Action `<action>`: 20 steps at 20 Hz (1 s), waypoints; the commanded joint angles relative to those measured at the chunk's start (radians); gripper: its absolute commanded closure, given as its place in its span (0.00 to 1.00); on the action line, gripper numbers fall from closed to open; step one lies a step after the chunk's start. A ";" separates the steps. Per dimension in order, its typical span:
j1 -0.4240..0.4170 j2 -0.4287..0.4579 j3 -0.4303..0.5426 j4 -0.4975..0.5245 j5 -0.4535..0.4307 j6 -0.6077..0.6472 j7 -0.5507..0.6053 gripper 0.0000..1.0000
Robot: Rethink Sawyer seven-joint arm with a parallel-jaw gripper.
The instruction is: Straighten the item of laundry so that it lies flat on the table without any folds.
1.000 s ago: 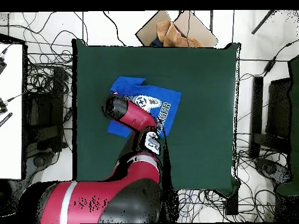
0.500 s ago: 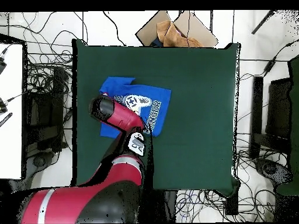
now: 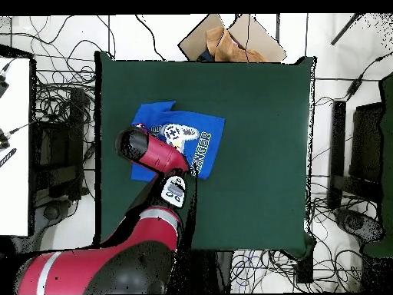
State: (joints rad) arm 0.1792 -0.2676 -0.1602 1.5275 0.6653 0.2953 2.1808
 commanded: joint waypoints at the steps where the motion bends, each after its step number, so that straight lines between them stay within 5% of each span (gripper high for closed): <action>1: -0.004 0.056 -0.010 0.014 0.066 0.052 0.302 1.00; 6: -0.008 0.052 -0.006 0.024 0.060 0.048 0.288 1.00; 7: -0.012 0.051 0.001 0.027 0.058 0.037 0.279 0.00; 13: -0.014 0.016 0.003 0.050 0.076 0.024 0.300 0.00; 20: -0.080 -0.168 0.077 0.187 0.075 0.037 0.224 0.00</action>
State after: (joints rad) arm 0.1695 -0.3106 -0.1768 1.5631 0.6786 0.2953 2.1808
